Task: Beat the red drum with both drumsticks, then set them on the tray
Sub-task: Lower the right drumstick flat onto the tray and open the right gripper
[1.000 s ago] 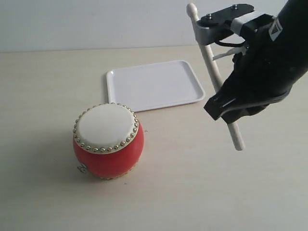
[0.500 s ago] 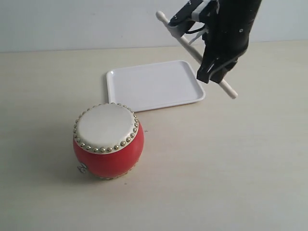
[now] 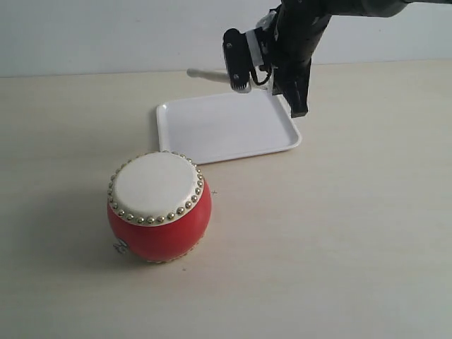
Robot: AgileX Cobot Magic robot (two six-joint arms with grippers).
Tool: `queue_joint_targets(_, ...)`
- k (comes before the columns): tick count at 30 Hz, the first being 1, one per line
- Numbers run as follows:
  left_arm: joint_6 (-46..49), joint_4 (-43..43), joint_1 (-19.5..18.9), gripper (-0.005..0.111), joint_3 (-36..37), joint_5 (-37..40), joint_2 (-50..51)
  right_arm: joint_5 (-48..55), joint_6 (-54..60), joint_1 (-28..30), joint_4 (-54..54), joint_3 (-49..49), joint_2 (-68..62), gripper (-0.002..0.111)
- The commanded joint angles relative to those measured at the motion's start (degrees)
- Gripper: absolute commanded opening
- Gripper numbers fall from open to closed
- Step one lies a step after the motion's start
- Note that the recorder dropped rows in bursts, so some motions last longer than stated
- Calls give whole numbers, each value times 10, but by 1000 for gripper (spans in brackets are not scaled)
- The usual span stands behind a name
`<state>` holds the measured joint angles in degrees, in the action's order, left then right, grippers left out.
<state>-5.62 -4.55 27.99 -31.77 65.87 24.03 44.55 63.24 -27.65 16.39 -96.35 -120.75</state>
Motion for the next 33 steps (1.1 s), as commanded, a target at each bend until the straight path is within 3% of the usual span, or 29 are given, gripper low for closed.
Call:
queue_joint_targets(1, 13, -3, 0, 0, 0, -12, -3, -39, 82, 17, 9, -6, -19, 0)
queue_joint_targets(4, 13, -3, 0, 0, 0, -17, -3, -61, 77, 23, 15, -6, -35, 0)
queue_joint_targets(10, 13, -3, 0, 0, 0, -17, -3, 0, -65, 13, 35, -52, -61, 0)
queue_joint_targets(22, 13, 2, 0, 0, 0, -18, -3, 57, -8, 4, -29, -125, -105, 0)
queue_joint_targets(33, 13, 7, 0, 0, 0, -25, -3, 3, -21, -20, -3, -126, -140, 0)
